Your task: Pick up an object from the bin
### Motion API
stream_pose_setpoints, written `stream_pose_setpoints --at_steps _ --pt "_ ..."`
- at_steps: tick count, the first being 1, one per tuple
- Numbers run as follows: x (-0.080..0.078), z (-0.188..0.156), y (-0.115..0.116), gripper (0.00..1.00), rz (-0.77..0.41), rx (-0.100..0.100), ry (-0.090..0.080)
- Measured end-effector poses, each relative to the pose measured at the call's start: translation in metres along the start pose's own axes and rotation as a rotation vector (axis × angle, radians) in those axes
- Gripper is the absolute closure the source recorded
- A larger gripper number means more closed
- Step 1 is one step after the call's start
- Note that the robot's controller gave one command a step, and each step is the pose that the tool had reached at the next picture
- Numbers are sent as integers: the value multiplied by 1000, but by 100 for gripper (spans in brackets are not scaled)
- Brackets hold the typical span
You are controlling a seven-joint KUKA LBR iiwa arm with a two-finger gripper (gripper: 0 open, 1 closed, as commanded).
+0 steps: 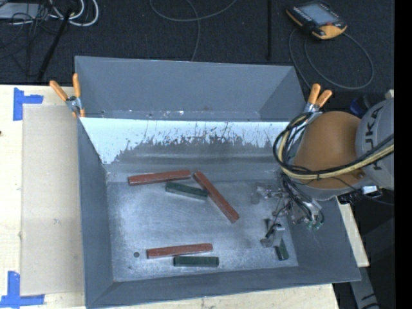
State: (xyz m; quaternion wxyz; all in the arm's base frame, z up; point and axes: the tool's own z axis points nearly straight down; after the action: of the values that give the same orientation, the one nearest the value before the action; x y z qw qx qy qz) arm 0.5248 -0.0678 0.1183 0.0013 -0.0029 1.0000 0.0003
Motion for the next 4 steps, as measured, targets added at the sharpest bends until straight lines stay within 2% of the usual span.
stream_pose_setpoints --at_steps 1,2,3,4 --pt "-2 5 -33 0 1 2 5" --pt "6 -21 -57 0 -108 -1 3" --pt "-13 26 -81 0 -220 2 -2" --pt "24 42 -47 0 -498 -2 5"
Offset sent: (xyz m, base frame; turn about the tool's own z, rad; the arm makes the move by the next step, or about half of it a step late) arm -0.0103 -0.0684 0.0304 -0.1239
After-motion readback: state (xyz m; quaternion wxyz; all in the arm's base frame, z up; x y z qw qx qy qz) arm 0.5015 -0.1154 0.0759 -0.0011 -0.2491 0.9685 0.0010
